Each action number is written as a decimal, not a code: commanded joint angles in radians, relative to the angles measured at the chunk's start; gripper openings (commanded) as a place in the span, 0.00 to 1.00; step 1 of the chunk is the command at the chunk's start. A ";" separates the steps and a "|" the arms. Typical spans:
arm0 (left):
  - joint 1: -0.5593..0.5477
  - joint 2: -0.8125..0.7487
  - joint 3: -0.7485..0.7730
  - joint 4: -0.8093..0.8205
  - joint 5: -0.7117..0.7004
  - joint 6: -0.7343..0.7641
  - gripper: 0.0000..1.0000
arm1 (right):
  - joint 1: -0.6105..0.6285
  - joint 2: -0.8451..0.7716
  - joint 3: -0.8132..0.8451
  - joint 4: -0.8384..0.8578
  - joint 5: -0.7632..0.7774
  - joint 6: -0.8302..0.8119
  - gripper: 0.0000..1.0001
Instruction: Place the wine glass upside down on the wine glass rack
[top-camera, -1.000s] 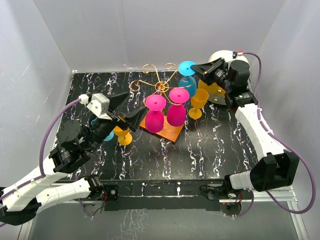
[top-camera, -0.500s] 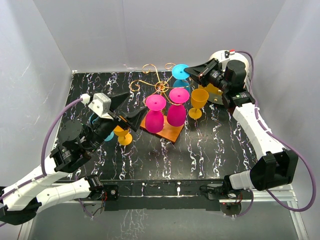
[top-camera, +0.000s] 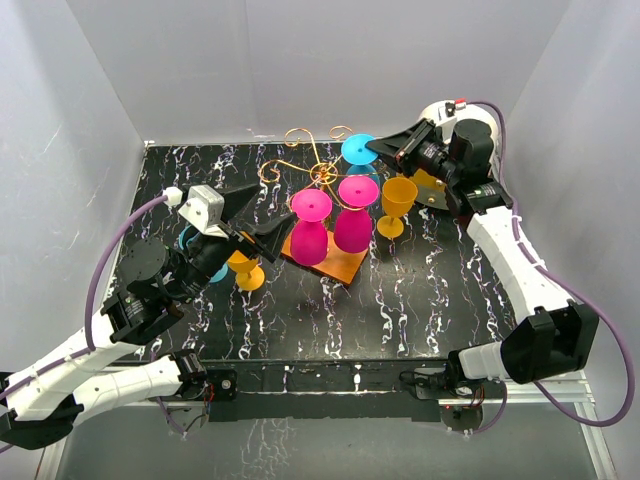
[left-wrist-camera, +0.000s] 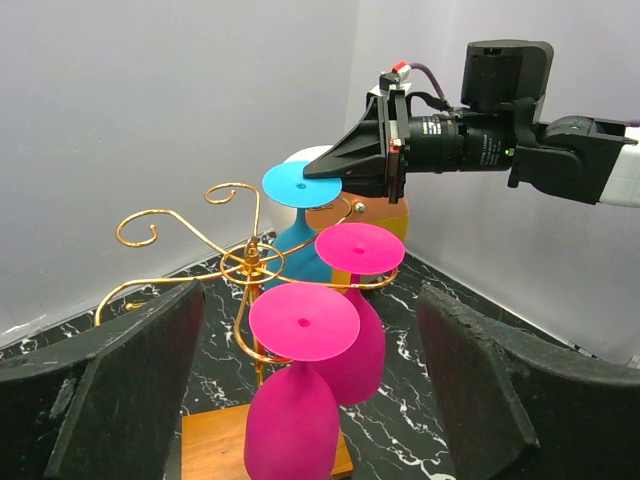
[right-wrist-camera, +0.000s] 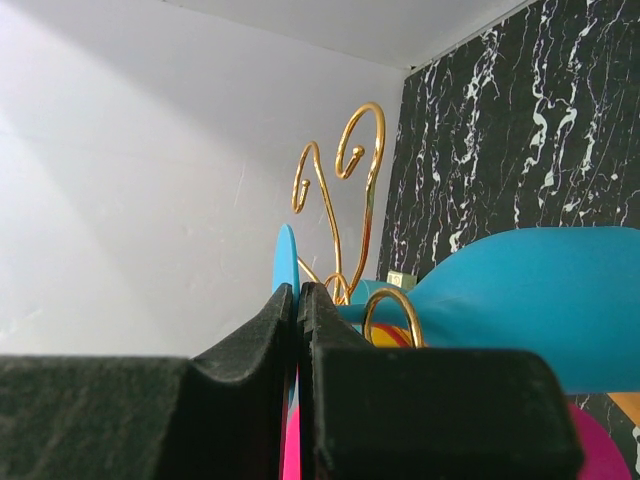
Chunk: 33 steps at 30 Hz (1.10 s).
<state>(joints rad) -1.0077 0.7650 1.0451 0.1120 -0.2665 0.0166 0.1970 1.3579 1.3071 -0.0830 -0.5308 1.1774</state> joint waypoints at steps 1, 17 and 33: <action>0.000 -0.004 -0.003 0.032 -0.011 0.015 0.86 | 0.004 -0.064 0.035 0.014 -0.012 -0.022 0.00; -0.001 0.011 0.002 0.040 0.001 0.009 0.86 | 0.003 -0.146 0.018 -0.102 0.107 -0.042 0.00; 0.000 0.000 0.001 0.030 -0.007 0.000 0.86 | 0.004 -0.139 0.042 -0.124 0.224 -0.087 0.00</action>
<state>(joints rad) -1.0077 0.7815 1.0451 0.1253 -0.2695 0.0174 0.2020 1.2194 1.3071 -0.2703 -0.3557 1.1194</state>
